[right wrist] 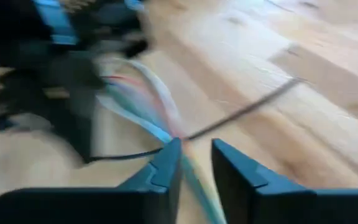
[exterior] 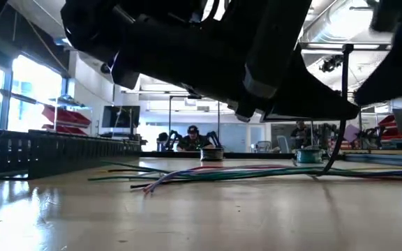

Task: Ziptie cables
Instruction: Wrap the black zip tie on the cable

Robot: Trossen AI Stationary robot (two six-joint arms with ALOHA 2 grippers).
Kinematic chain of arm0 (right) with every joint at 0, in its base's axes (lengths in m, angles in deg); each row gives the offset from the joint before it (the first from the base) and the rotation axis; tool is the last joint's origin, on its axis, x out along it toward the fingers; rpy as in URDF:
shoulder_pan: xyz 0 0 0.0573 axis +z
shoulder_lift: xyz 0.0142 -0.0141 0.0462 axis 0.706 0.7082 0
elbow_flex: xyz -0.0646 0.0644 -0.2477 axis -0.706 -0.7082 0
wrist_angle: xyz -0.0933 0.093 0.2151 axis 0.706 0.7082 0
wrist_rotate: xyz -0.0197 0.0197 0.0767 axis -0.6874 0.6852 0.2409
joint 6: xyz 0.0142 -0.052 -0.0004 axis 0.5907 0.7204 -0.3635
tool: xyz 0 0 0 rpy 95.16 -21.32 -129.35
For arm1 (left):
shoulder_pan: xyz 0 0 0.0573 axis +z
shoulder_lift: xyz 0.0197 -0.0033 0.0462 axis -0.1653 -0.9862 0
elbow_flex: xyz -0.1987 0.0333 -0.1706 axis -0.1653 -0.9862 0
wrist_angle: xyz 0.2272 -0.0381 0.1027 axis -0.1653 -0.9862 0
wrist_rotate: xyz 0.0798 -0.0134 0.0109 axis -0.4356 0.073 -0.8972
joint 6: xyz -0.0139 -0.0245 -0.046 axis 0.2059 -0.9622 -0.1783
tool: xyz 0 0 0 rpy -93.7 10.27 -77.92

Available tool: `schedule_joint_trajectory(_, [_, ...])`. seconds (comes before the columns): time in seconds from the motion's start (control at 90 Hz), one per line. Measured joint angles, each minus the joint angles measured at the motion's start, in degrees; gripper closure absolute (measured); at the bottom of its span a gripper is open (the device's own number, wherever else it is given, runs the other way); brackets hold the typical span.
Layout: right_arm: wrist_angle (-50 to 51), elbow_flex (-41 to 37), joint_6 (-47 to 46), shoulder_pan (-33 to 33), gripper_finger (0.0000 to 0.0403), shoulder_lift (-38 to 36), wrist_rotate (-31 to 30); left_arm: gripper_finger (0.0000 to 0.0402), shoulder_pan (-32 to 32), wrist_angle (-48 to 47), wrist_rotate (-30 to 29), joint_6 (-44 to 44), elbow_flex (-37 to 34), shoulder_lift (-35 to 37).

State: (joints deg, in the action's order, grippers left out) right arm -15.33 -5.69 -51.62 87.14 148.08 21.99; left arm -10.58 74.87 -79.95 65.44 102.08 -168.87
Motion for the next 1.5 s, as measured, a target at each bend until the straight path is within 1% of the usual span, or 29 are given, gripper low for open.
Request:
schedule_joint_trajectory(0.078, [-3.75, -3.71, 1.56, -4.75, 0.0253, 0.0, 1.36, 0.0401, 0.0, 0.0, 0.5, -0.39, 0.0, 0.0])
schedule_joint_trajectory(0.133, [-8.05, -6.95, 4.91, -8.38, 0.0226, 0.02, 2.95, 0.0401, 0.0, -0.04, 0.65, -0.42, 0.0, 0.0])
schedule_joint_trajectory(0.2, [-17.03, -10.77, 11.32, -13.23, 0.0197, 0.02, 5.36, 0.0401, 0.0, 0.0, 0.68, -0.4, 0.0, 0.0])
schedule_joint_trajectory(0.289, [-30.61, -16.15, 20.97, -20.56, 0.0168, 0.02, 12.54, 0.0401, 0.04, 0.11, 0.73, -0.18, 0.0, 0.0])
schedule_joint_trajectory(0.356, [-39.29, -20.16, 26.63, -26.2, 0.0154, 0.02, 17.84, 0.0401, 0.21, 0.2, 1.09, -0.08, 0.0, 0.0])
schedule_joint_trajectory(0.444, [-49.67, -24.39, 32.01, -32.78, 0.0147, 0.02, 24.61, 0.0401, 0.42, 0.11, 1.62, -0.24, 0.0, 0.0])
schedule_joint_trajectory(0.556, [-57.33, -27.09, 36.68, -38.43, 0.0147, 0.02, 31.51, 0.0401, 0.53, 0.07, 1.71, 0.03, 0.0, 0.0])
schedule_joint_trajectory(0.622, [-58.08, -27.13, 38.89, -40.75, 0.0148, 0.02, 35.19, 0.0401, 0.71, 0.12, 1.79, 0.04, 0.0, 0.0])
schedule_joint_trajectory(0.7, [-57.24, -26.6, 41.99, -42.51, 0.0149, 0.25, 38.04, 0.0401, 0.97, 0.34, 2.18, 0.06, 0.0, 0.0])
schedule_joint_trajectory(0.8, [-57.37, -25.4, 44.88, -44.31, 0.0149, 1.71, 39.56, 0.0401, 1.41, 0.39, 3.38, 0.06, 0.0, 0.0])
schedule_joint_trajectory(0.911, [-56.54, -24.4, 45.75, -46.24, 0.0149, 5.49, 40.94, 0.0401, 1.76, -0.05, 3.67, 0.11, 0.0, 0.0])
schedule_joint_trajectory(1.167, [-68.52, -23.53, 50.45, -48.1, 0.0149, 15.24, 47.16, 0.0401, 2.25, -1.35, 4.87, 0.15, -0.04, 0.0])
schedule_joint_trajectory(1.367, [-69.4, -20.35, 54.88, -48.74, 0.0149, 20.74, 53.59, 0.0401, 2.27, -1.97, 4.86, 0.2, -0.04, 0.0])
schedule_joint_trajectory(1.5, [-69.49, -19.58, 54.38, -48.78, 0.0149, 21.89, 57.39, 0.0401, 2.27, -2.29, 4.85, 0.19, -0.04, 0.0])
